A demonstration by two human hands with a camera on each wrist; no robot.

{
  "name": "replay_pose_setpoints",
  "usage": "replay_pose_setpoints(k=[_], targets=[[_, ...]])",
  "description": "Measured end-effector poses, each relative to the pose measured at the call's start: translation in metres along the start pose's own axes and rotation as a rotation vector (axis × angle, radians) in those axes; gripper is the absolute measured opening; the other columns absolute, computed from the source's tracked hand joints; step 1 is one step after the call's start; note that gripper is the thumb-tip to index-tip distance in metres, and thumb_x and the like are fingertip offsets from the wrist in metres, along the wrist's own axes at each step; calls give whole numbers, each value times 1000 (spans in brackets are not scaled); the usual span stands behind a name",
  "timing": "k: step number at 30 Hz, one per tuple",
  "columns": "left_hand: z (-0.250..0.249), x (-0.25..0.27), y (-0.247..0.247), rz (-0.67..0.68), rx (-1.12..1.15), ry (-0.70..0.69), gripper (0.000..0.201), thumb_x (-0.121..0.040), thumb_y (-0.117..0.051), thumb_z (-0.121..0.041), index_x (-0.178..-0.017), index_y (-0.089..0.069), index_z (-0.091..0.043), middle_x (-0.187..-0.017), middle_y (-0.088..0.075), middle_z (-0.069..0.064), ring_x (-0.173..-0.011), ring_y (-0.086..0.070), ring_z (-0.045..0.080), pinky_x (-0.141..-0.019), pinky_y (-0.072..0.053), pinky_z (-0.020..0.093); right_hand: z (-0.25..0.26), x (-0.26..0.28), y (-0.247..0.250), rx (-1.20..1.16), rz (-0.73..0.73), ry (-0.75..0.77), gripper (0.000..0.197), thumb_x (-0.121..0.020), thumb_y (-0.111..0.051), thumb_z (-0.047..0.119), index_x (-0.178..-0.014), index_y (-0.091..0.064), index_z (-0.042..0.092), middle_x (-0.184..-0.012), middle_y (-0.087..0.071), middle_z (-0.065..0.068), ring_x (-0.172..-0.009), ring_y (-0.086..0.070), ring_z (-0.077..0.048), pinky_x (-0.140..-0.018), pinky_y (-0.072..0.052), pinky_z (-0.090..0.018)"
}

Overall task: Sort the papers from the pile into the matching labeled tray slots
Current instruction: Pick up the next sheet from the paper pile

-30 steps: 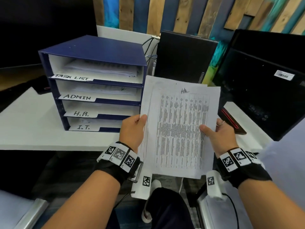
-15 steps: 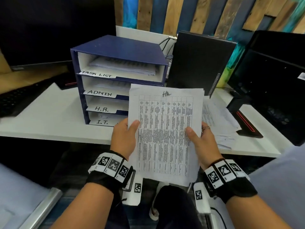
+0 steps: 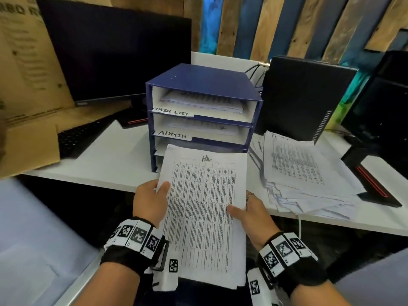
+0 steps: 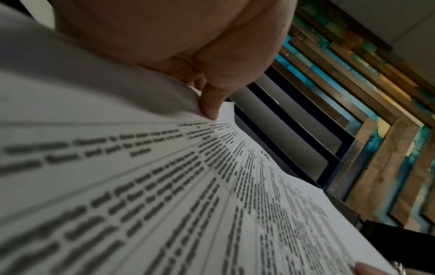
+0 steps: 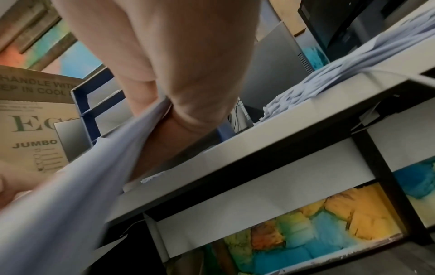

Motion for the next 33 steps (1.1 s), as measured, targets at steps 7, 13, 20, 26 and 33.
replay_pose_setpoints(k=[7,13,20,26,33], targets=[[-23,-35,15,-52,-45,47,26,-97,-57,-21,-82,-69,-4,-75,-67,7,-64,-59,18,-56,-39,22,-12,3,-22,-112,64,-119,27,-98,-59,4,-122,-64,15,-117,-74,-1,-108,-70,-20,-100,-53,-47],[-53,-53,-1,98,-54,18,33,-96,-56,-31,-71,-44,-13,-63,-36,8,-59,-38,20,-58,-33,28,13,-13,-5,-199,-118,-89,24,-100,-53,-1,-115,-63,15,-112,-74,-3,-102,-72,-20,-88,-59,-43],[-17,-26,-2,358,130,278,14,-98,-58,-26,-108,-63,-18,-87,-76,9,-61,-69,20,-44,-50,22,60,-59,-7,-194,-196,-67,15,-99,-59,9,-110,-66,16,-108,-75,-4,-97,-73,-23,-88,-59,-49],[-39,-61,9,24,256,109,10,-95,-62,-15,-101,-59,-7,-93,-72,12,-51,-64,20,-44,-49,24,41,-51,-10,-247,-144,-193,13,-101,-57,16,-110,-57,6,-94,-74,-16,-59,-69,-25,-45,-53,-26],[-43,-69,-8,-120,438,177,9,-94,-55,-9,-94,-61,-1,-76,-74,14,-64,-74,29,-73,-62,44,46,-59,-2,-356,-363,-148,4,-102,-52,5,-102,-56,4,-72,-70,-17,-52,-57,-17,-53,-48,-26]])
Point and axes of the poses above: each hand's wrist, its own x-axis away from the middle knuckle, its own y-axis out of the back of the hand, z = x × y, the point moved 9 cm from there along -x, towards the middle knuckle
